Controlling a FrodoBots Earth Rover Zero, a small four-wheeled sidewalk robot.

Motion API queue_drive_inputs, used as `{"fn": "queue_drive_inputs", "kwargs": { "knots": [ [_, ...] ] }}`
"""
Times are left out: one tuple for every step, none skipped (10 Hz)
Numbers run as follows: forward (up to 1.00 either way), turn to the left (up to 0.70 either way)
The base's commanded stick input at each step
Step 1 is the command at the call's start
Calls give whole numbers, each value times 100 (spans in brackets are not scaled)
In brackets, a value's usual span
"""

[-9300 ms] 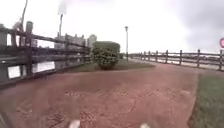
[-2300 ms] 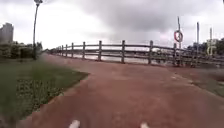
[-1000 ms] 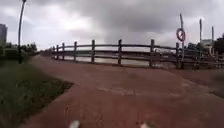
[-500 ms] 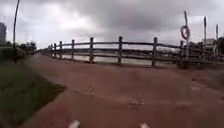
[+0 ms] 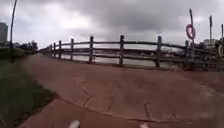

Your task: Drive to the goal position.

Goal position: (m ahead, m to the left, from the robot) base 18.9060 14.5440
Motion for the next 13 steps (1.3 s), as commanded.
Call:
{"fn": "queue_drive_inputs", "kwargs": {
  "knots": [
    [70,27],
    [70,27],
    [70,27],
    [70,27],
    [70,27],
    [70,27],
    [70,27],
    [42,34],
    [0,45],
    [0,45],
    [0,45],
    [0,45],
    [0,45]
  ]
}}
